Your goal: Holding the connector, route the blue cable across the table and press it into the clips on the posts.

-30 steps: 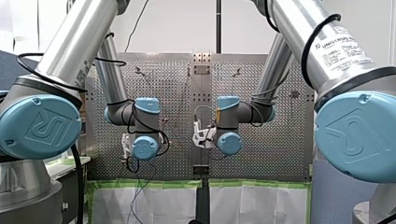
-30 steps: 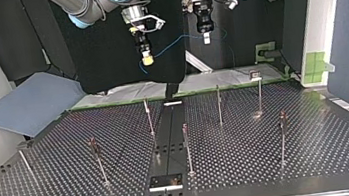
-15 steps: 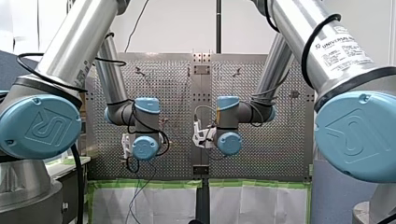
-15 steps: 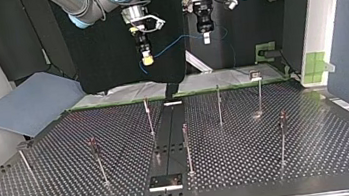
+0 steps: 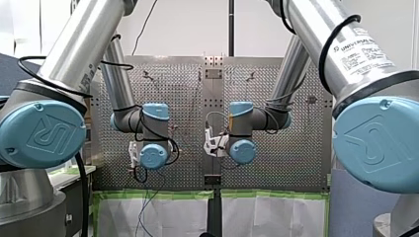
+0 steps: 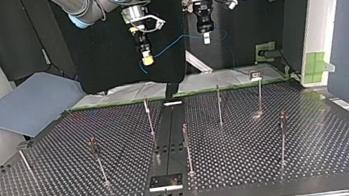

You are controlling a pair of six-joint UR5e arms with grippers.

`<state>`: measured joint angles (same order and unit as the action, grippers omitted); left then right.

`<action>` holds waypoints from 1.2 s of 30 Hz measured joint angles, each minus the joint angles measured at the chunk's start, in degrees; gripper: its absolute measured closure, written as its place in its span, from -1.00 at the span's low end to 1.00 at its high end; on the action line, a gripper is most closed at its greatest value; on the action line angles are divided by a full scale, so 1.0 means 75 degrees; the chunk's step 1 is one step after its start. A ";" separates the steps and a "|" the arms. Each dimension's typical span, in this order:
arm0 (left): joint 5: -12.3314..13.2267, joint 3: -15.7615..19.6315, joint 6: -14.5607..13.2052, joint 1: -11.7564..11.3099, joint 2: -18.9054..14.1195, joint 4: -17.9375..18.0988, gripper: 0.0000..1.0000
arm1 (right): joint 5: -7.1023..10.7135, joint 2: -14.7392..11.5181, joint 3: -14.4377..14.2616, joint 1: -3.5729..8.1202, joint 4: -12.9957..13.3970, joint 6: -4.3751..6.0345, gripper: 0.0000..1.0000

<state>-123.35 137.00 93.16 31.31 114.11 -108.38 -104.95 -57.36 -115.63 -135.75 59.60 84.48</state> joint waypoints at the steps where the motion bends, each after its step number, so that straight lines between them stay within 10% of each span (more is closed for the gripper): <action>1: 0.0000 -0.0001 0.0000 0.0000 0.0000 -0.0001 1.00 | 0.0000 0.0000 0.0000 0.0000 0.0000 0.0000 1.00; 29: -0.0012 0.0023 -0.0012 -0.0070 0.0527 -0.0387 1.00 | 0.0011 0.0001 -0.0011 -0.0001 -0.0036 -0.0001 1.00; 36: -0.0012 0.0023 -0.0012 -0.0070 0.0527 -0.0387 1.00 | -0.0072 0.0298 0.0164 -0.0054 -0.0332 -0.0247 1.00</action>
<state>-123.44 137.18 93.07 30.78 118.06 -111.28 -105.49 -55.13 -114.40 -136.15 57.11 82.63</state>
